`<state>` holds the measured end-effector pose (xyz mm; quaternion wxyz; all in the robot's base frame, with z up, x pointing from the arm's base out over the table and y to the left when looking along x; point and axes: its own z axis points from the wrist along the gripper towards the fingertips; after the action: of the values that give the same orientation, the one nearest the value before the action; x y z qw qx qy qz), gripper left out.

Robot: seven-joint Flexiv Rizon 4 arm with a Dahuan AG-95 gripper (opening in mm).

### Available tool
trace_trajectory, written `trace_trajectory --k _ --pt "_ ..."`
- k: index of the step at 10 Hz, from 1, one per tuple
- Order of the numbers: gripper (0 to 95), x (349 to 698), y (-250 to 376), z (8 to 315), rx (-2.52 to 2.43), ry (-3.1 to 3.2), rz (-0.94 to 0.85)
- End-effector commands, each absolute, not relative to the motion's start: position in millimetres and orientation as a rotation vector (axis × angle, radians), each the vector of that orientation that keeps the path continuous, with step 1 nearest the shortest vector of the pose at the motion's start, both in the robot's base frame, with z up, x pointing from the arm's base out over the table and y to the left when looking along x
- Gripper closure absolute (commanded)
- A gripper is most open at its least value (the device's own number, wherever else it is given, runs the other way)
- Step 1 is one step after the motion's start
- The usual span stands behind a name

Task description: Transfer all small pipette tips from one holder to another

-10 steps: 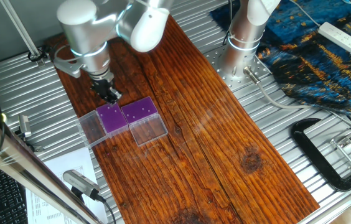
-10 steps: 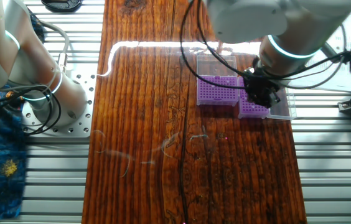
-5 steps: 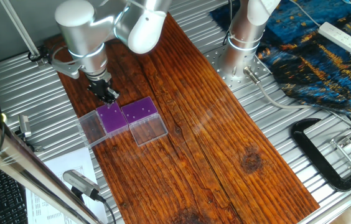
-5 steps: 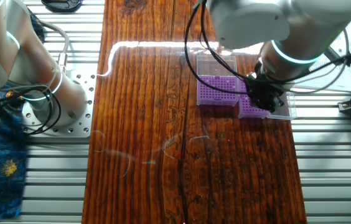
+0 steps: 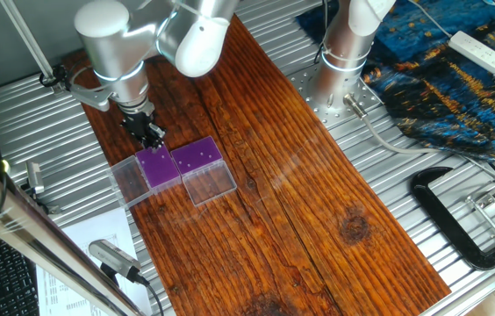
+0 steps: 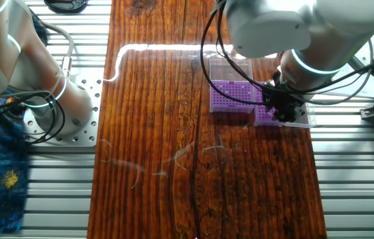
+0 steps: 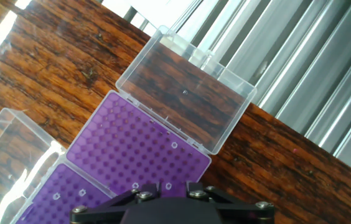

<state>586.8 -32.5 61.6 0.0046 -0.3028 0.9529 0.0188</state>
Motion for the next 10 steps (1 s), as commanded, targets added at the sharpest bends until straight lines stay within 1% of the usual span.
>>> trace_trajectory --k 1,6,7,10 --pt "76.0 586.9 -33.0 60.6 -0.944 2.987 0.054" --pt "76.0 586.7 -30.1 55.8 -0.941 2.989 0.057" --pt "95.0 586.7 -29.9 54.8 -0.939 2.989 0.056" --pt "95.0 586.8 -29.8 52.8 -0.936 2.989 0.057"
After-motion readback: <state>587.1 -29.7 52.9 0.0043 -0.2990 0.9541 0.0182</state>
